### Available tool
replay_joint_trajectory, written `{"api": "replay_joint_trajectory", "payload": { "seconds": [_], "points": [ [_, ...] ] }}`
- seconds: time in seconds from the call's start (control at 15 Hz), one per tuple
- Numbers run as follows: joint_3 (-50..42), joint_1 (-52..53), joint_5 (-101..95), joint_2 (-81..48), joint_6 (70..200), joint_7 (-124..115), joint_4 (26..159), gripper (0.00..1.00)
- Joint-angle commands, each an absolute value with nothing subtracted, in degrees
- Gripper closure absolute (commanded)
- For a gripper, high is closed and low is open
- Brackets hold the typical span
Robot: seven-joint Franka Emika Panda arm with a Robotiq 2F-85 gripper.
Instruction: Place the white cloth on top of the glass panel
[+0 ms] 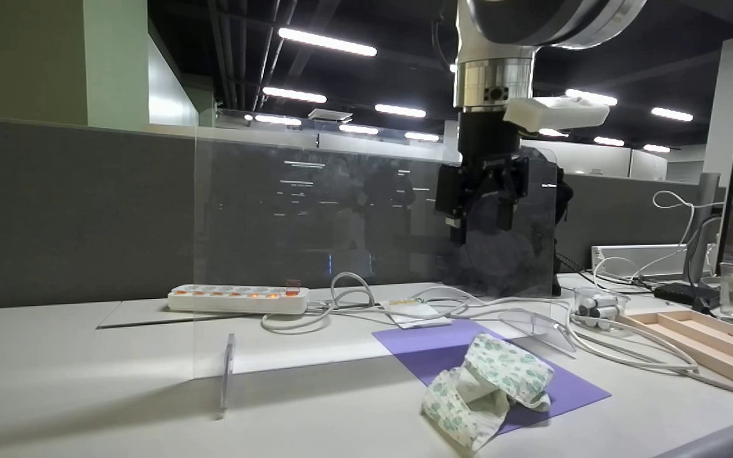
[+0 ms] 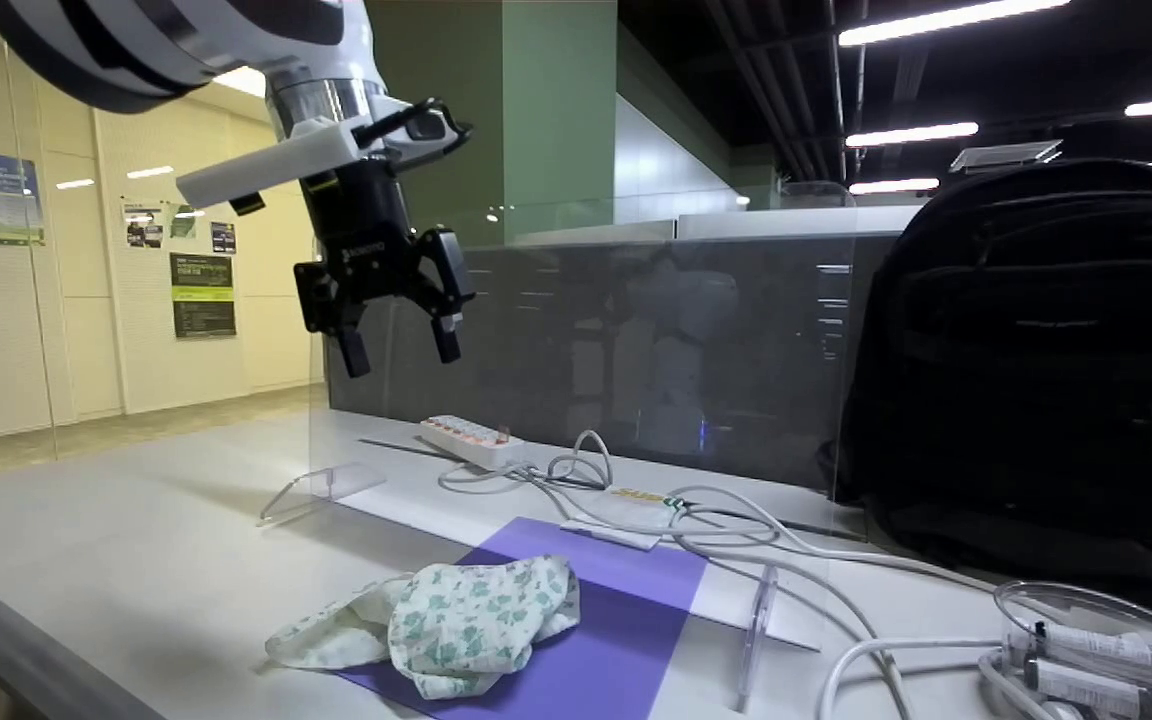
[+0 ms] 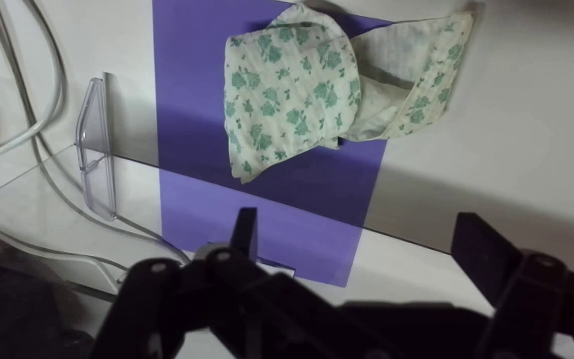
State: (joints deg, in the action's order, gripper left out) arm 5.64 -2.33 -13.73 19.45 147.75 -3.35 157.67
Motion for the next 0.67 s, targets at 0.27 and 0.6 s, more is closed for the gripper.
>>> {"api": "replay_joint_trajectory", "payload": {
  "seconds": [0.27, 0.6],
  "points": [
    [4.1, -2.2, -13.1, 17.0, 150.3, -2.1, 158.4, 0.00],
    [1.7, -1.8, -11.7, 9.7, 158.1, 1.8, 159.2, 0.00]
  ]
}}
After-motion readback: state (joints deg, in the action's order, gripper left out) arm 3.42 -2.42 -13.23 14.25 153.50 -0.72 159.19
